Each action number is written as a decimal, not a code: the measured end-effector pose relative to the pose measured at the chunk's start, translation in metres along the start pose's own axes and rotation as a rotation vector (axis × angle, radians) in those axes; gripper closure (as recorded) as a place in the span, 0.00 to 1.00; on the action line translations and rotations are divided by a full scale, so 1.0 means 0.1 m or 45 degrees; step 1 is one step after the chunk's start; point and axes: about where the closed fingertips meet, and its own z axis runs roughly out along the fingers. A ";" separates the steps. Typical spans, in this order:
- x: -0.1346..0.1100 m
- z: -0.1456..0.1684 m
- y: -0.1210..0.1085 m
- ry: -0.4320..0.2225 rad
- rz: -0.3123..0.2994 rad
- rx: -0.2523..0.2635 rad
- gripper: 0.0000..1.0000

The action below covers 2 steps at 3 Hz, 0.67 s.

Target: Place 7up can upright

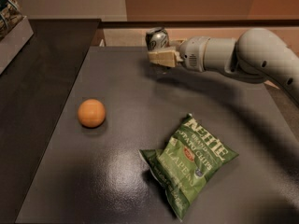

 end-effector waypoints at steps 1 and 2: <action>0.07 0.01 0.00 -0.044 0.002 -0.012 1.00; 0.10 0.01 0.00 -0.083 -0.013 -0.026 0.84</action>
Offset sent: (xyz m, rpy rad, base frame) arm -0.0005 -0.0069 -0.0146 0.0777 -0.0781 0.0296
